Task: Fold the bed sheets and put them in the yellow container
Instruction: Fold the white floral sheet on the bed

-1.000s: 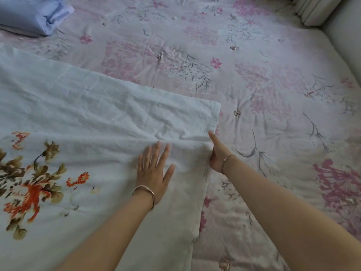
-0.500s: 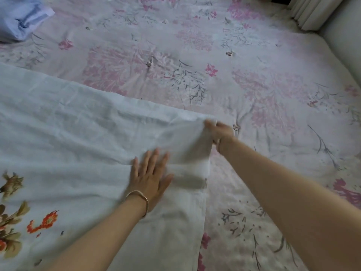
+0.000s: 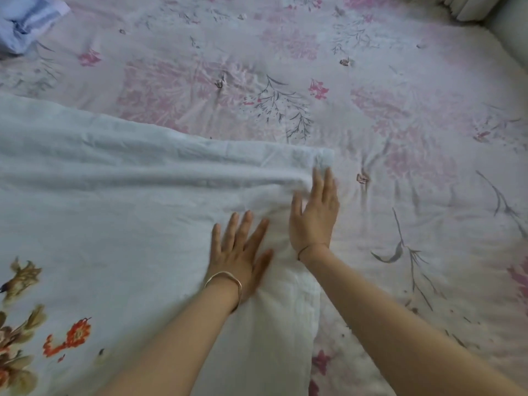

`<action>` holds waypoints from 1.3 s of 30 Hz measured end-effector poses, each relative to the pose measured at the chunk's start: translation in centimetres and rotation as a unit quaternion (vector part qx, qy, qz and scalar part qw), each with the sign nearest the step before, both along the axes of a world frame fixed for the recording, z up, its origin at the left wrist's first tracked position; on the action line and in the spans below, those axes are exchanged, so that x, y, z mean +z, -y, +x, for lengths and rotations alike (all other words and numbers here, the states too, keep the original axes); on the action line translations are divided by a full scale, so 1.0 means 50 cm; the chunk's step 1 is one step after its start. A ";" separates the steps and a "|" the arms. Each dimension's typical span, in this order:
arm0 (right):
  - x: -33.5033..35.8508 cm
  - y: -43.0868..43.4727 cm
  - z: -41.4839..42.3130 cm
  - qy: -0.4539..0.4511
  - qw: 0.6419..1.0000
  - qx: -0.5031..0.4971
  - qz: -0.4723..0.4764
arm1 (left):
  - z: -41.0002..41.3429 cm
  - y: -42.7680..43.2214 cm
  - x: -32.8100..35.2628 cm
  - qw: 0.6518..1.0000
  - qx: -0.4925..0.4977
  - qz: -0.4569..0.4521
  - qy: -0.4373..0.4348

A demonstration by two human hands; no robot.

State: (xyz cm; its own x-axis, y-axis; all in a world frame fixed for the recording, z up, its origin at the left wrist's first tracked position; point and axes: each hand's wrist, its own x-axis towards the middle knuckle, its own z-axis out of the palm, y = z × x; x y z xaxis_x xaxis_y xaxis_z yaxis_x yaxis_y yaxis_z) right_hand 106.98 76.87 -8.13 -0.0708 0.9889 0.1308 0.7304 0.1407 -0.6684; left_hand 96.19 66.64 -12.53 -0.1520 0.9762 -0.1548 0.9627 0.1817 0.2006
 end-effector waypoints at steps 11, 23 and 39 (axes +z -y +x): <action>0.045 0.224 0.150 0.341 0.882 0.169 -0.277 | -0.004 0.157 0.091 0.981 -0.034 -0.176 0.071; 0.710 0.364 0.111 0.295 0.939 0.174 -0.031 | -0.194 0.283 0.734 0.996 -0.002 -0.024 0.089; 0.829 0.658 -0.084 0.201 0.954 0.219 -0.050 | -0.428 0.613 0.960 0.997 0.051 0.011 0.053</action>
State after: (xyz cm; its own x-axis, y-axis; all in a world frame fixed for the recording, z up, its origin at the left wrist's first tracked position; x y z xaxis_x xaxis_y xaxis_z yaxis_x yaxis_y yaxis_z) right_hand 102.80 43.96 33.30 -0.5045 0.8589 -0.0877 0.8159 0.4411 -0.3737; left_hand 74.79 35.97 35.48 -0.2350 0.9596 -0.1548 0.9122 0.2727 0.3060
